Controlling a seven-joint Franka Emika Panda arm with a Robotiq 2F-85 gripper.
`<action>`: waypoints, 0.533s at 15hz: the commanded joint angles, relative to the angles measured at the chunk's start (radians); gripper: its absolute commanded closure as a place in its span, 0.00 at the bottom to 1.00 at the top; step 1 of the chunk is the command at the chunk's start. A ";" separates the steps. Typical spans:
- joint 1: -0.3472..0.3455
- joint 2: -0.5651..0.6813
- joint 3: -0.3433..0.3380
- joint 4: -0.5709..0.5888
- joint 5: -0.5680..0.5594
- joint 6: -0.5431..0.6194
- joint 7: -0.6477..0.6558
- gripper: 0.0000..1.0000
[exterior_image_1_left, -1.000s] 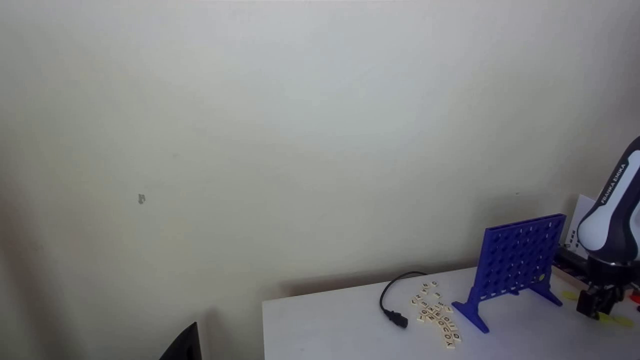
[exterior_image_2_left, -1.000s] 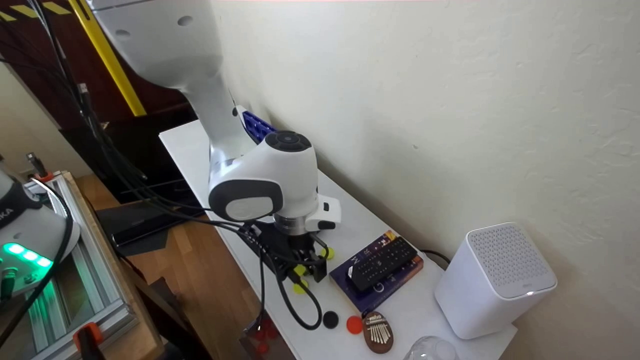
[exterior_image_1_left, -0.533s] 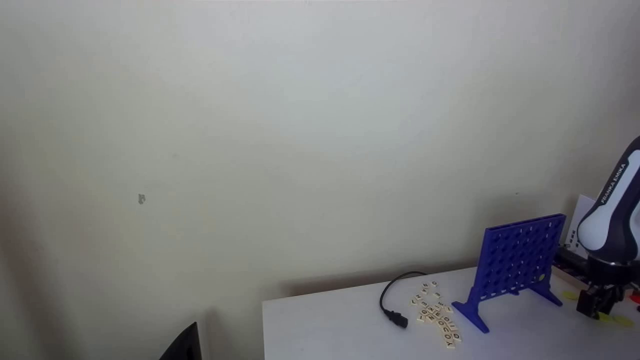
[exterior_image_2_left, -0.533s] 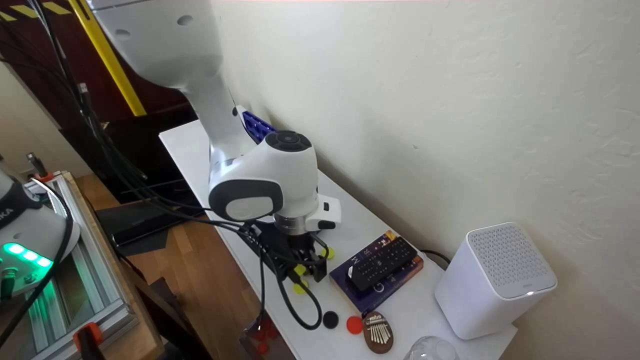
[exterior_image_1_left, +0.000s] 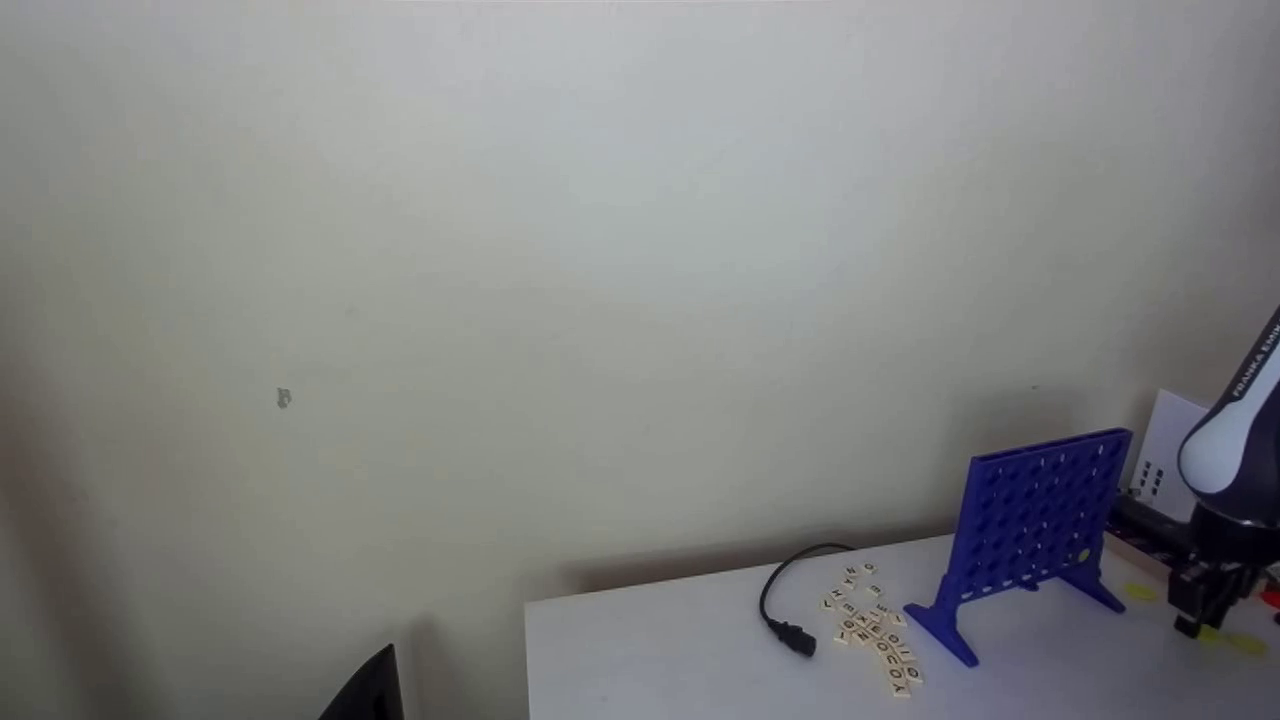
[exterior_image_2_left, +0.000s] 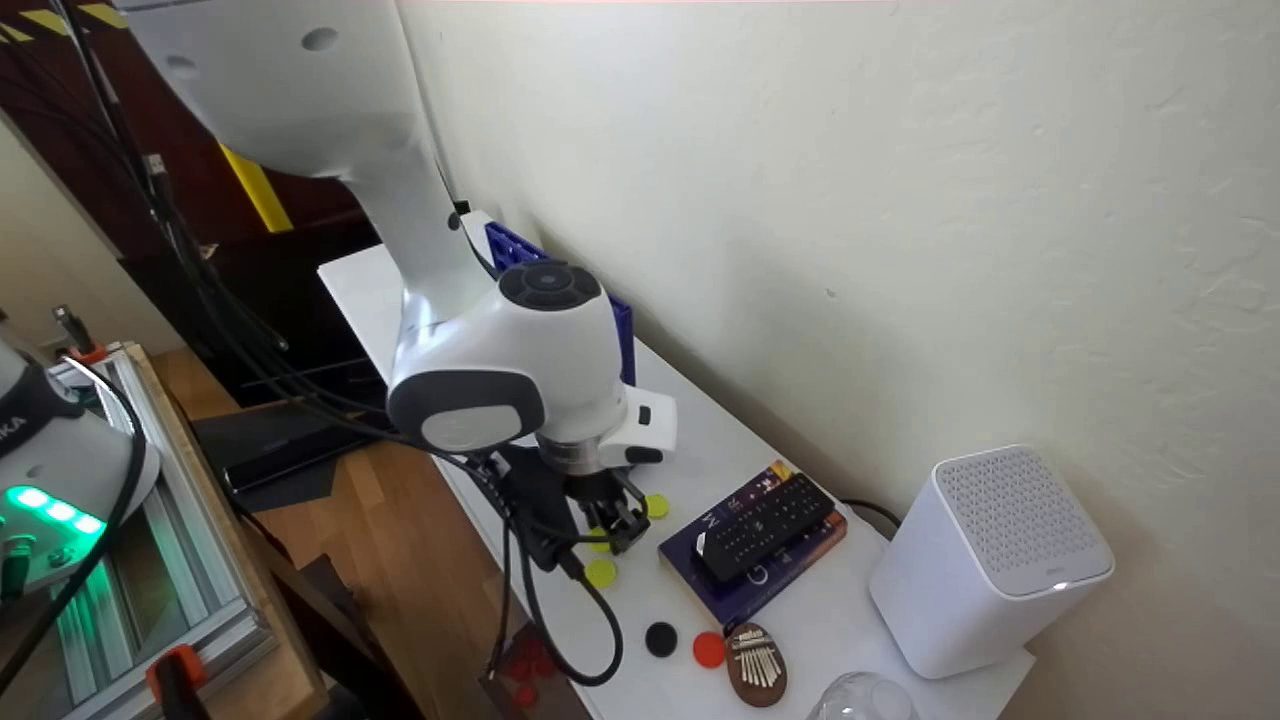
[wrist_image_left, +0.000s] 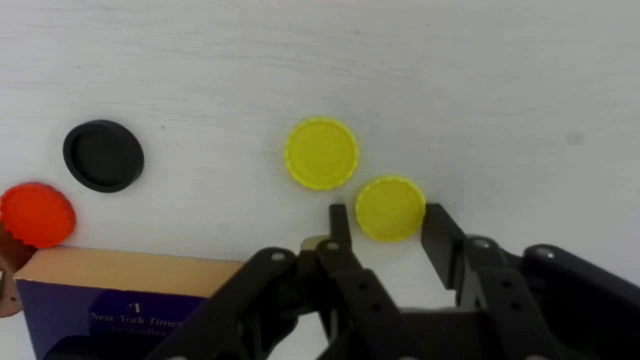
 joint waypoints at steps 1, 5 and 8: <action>-0.065 -0.063 0.031 -0.086 -0.031 0.066 0.004 0.81; -0.073 -0.074 0.023 -0.108 -0.045 0.091 0.016 0.81; -0.083 -0.075 0.031 -0.109 -0.055 0.087 0.011 0.30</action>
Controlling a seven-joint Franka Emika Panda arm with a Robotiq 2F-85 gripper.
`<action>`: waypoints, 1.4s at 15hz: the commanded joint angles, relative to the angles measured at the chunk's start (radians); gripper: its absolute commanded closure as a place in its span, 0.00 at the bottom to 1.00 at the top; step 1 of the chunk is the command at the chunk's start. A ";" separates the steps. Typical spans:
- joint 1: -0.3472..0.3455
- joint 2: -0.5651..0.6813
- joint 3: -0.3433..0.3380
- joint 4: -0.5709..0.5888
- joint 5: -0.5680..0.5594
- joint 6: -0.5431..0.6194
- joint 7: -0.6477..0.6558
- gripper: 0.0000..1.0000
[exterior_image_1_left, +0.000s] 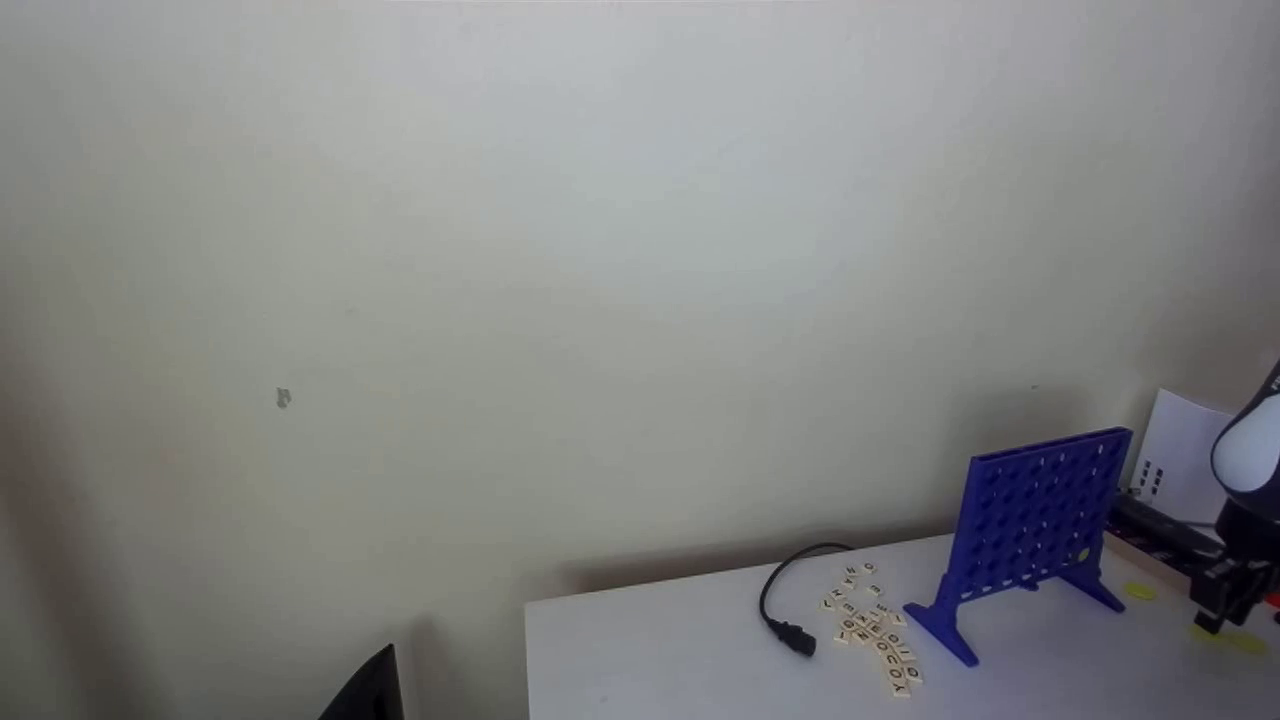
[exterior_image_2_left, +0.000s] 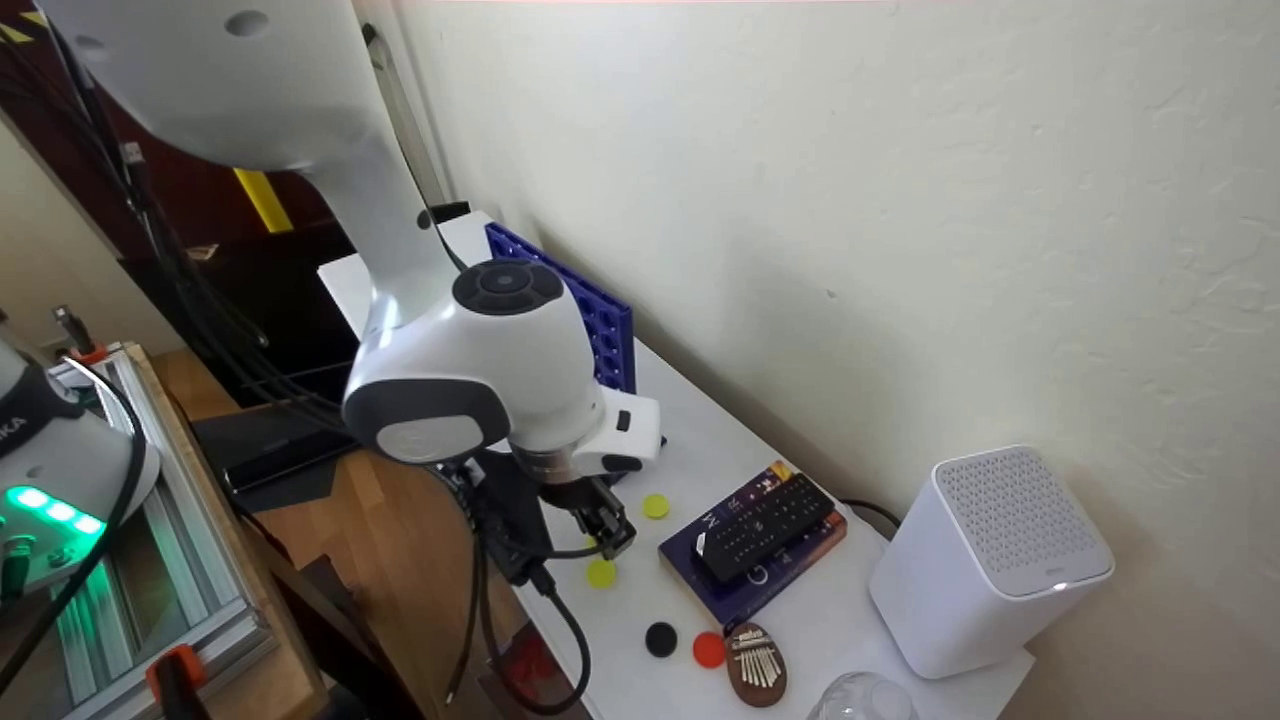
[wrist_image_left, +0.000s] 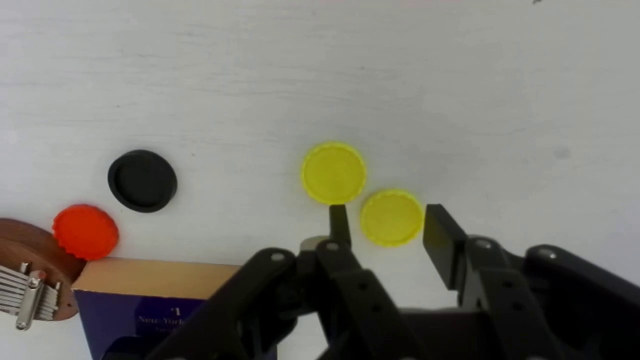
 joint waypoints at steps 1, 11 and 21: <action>-0.028 -0.024 0.017 -0.029 -0.045 0.012 0.011 0.26; -0.031 0.007 0.040 0.015 -0.062 -0.026 0.002 0.19; -0.010 0.041 0.026 0.064 -0.056 -0.066 0.003 0.19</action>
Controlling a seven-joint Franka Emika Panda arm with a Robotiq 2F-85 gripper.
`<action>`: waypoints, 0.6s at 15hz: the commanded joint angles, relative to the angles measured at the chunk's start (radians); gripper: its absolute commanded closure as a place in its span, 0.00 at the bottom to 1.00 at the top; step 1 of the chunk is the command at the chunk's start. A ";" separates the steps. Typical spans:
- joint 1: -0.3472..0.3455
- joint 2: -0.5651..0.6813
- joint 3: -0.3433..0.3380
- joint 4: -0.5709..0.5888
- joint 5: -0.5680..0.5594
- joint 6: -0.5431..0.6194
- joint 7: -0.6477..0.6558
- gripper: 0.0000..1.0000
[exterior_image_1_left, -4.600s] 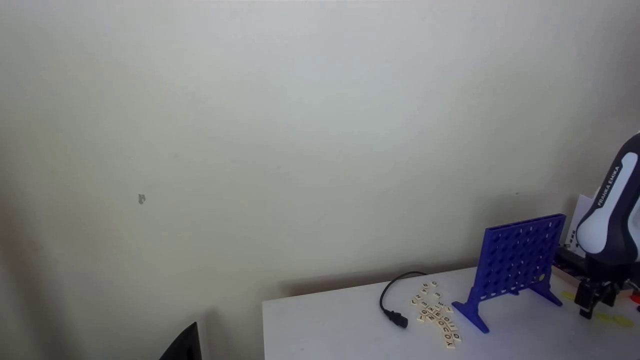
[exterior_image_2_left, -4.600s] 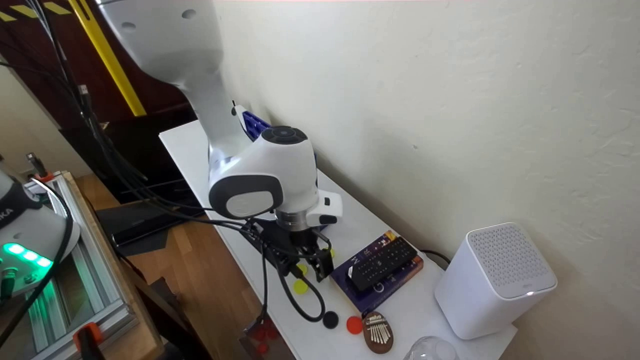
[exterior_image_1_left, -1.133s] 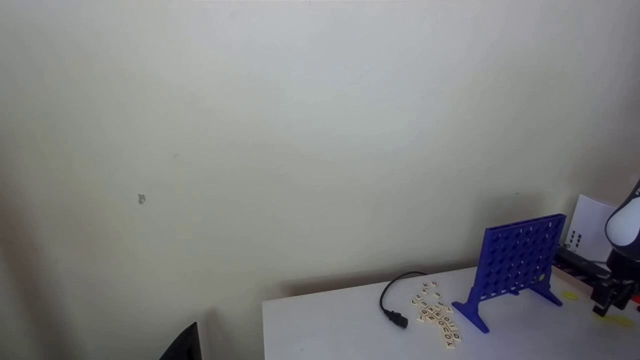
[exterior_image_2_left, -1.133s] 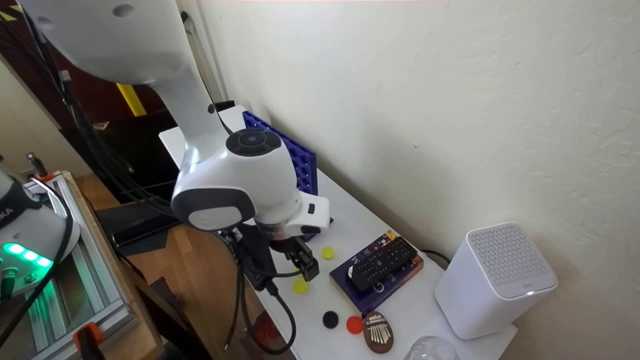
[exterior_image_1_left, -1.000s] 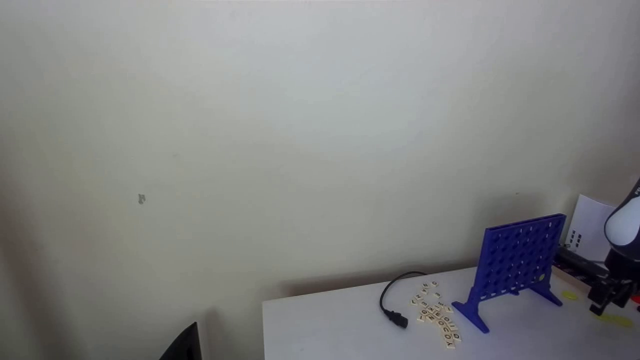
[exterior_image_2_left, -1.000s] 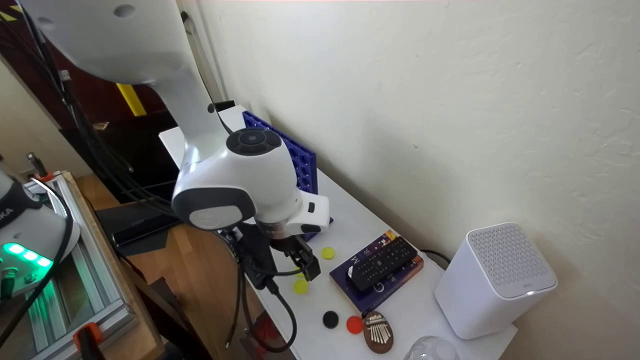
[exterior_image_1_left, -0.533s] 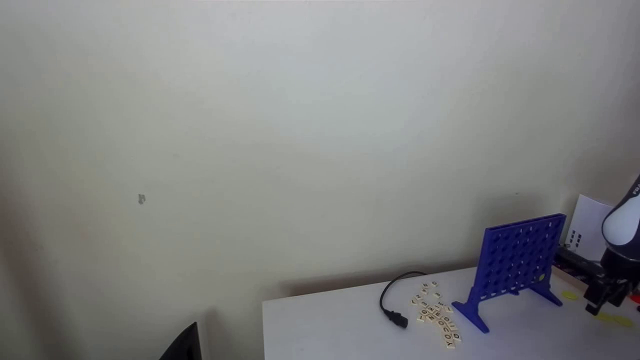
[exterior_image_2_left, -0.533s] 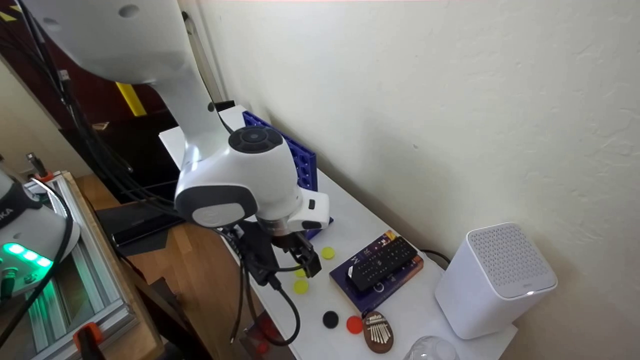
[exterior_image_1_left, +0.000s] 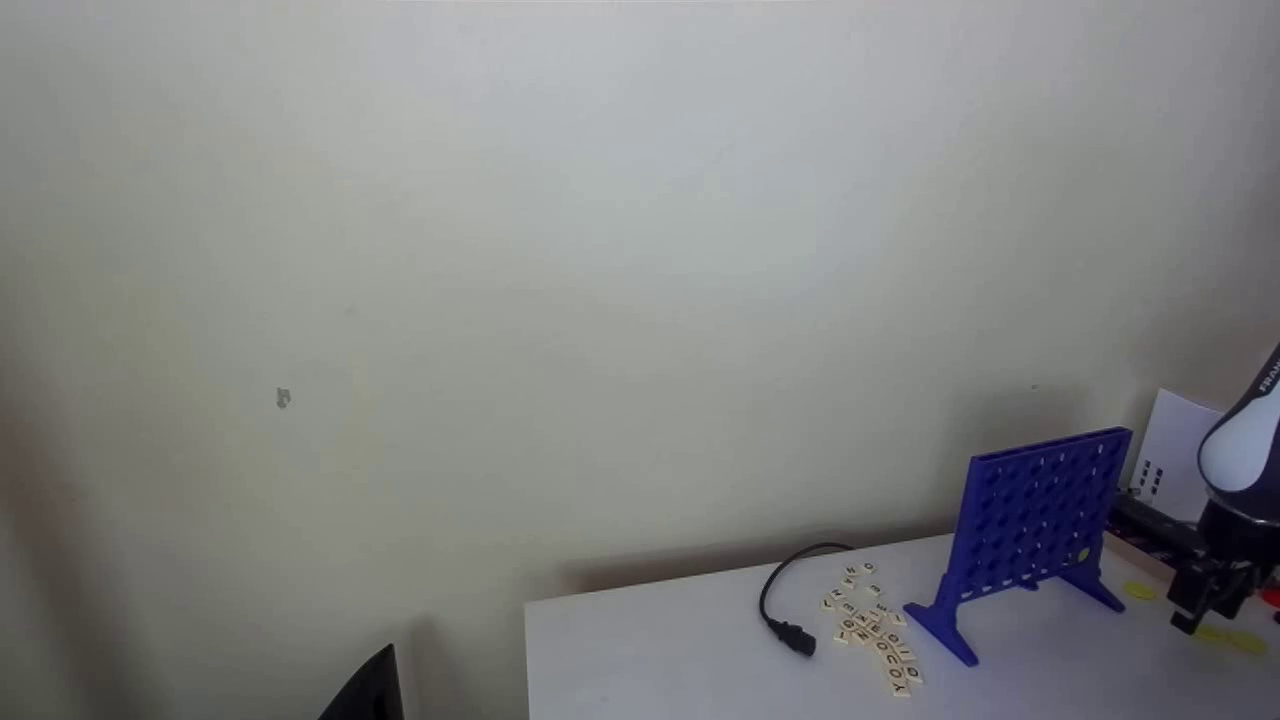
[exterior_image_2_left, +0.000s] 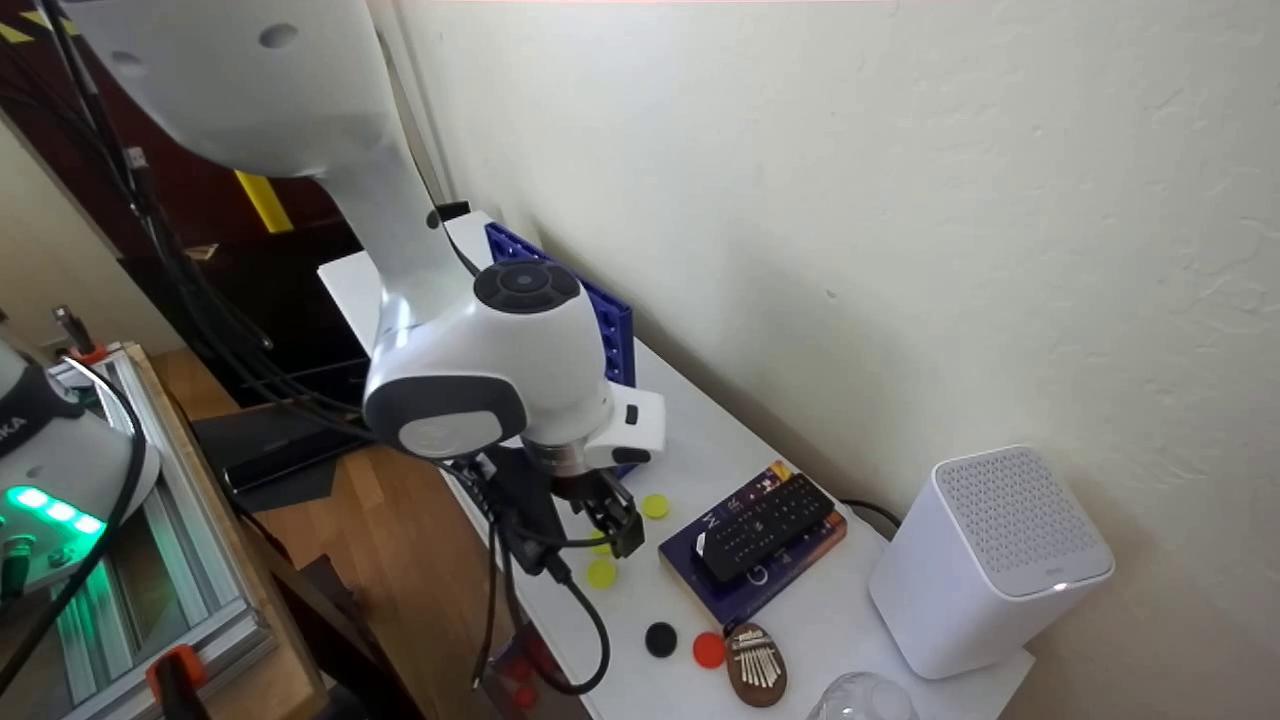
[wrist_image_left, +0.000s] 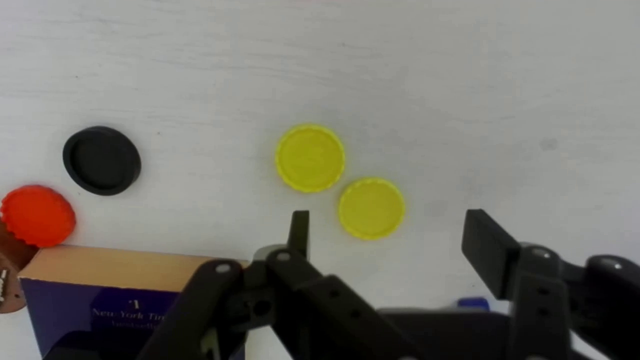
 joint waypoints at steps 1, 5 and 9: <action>0.000 0.020 -0.001 0.034 -0.025 -0.030 0.003 0.22; 0.008 0.029 -0.006 0.047 -0.023 -0.039 0.004 0.27; 0.018 0.038 -0.012 0.060 -0.024 -0.045 0.005 0.30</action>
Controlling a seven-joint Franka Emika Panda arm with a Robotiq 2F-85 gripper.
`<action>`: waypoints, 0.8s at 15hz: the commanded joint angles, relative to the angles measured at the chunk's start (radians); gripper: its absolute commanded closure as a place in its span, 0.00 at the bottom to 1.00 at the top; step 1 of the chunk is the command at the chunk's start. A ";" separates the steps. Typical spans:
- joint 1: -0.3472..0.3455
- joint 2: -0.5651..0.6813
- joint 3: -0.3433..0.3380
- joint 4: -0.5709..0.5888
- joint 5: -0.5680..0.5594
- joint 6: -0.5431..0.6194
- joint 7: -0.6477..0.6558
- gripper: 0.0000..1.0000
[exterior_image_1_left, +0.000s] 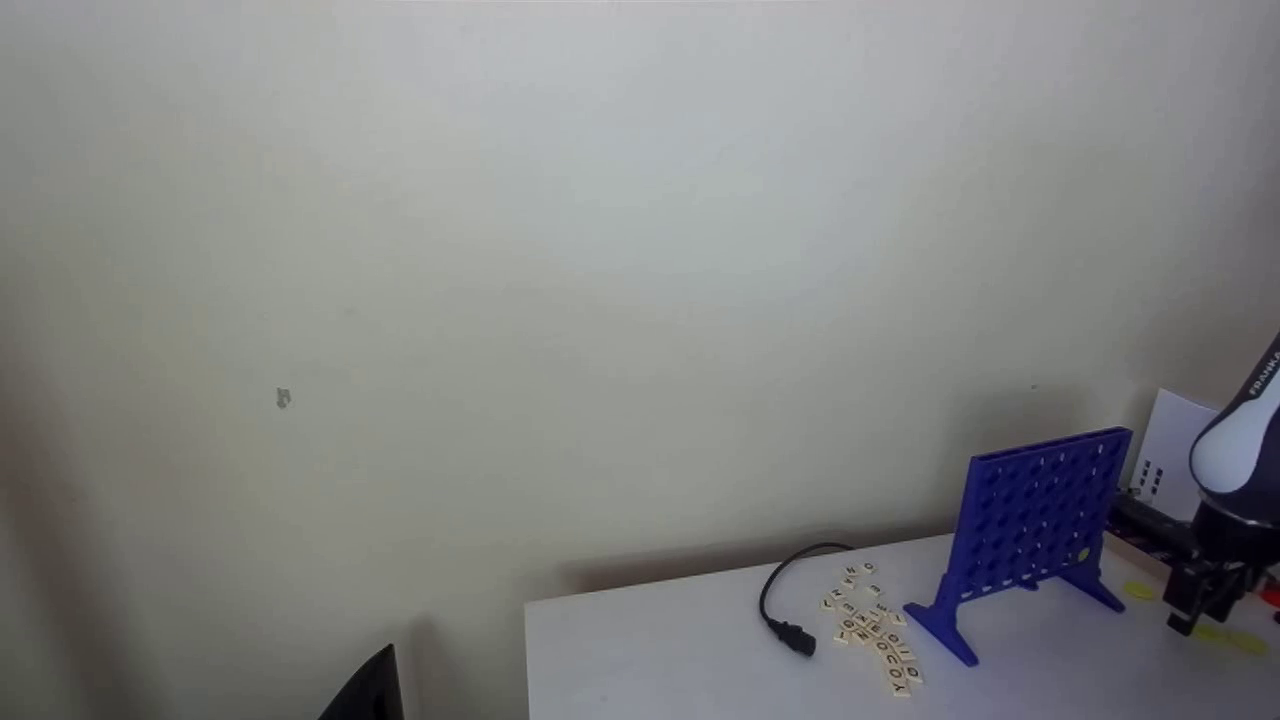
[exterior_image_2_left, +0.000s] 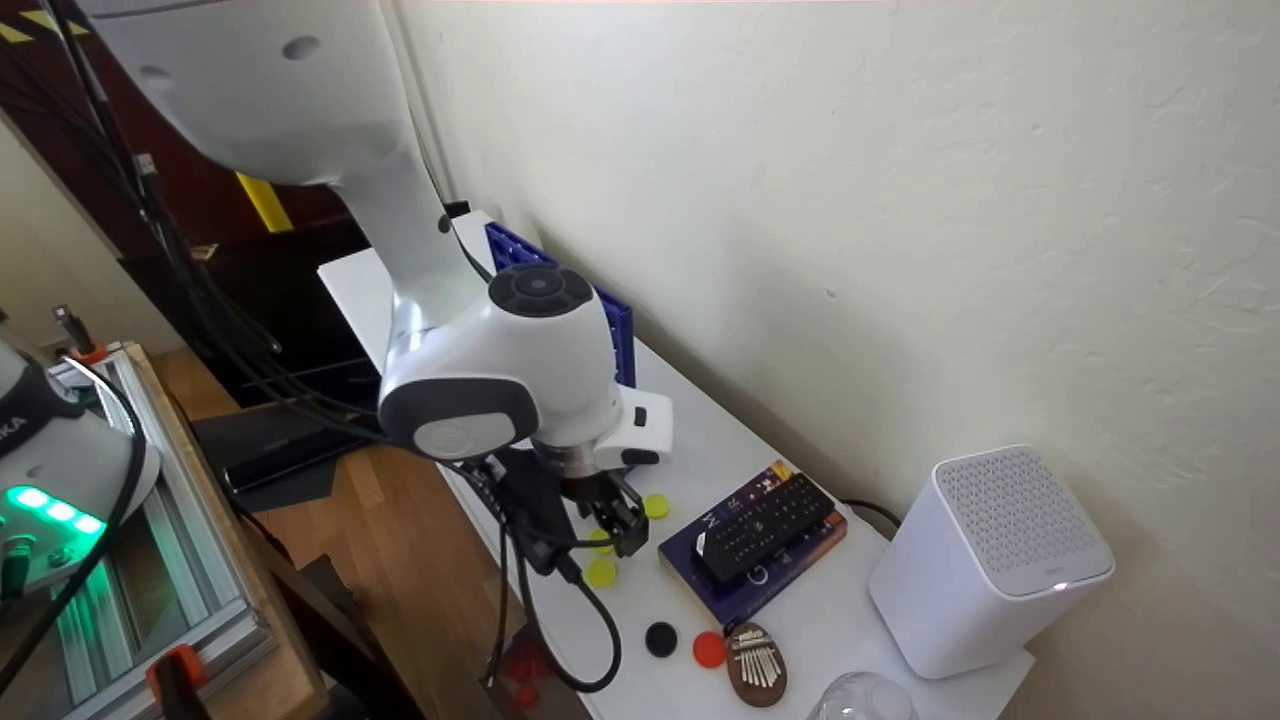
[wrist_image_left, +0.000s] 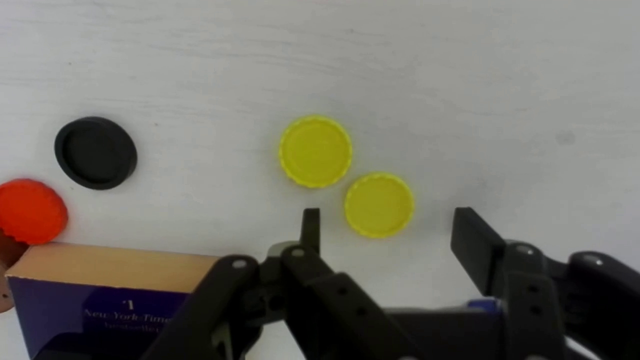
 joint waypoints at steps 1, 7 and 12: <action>0.013 0.015 -0.013 0.028 -0.023 -0.029 0.005 0.30; 0.045 0.012 -0.040 0.029 -0.022 -0.043 0.009 0.33; 0.075 0.013 -0.061 0.035 -0.019 -0.053 0.011 0.42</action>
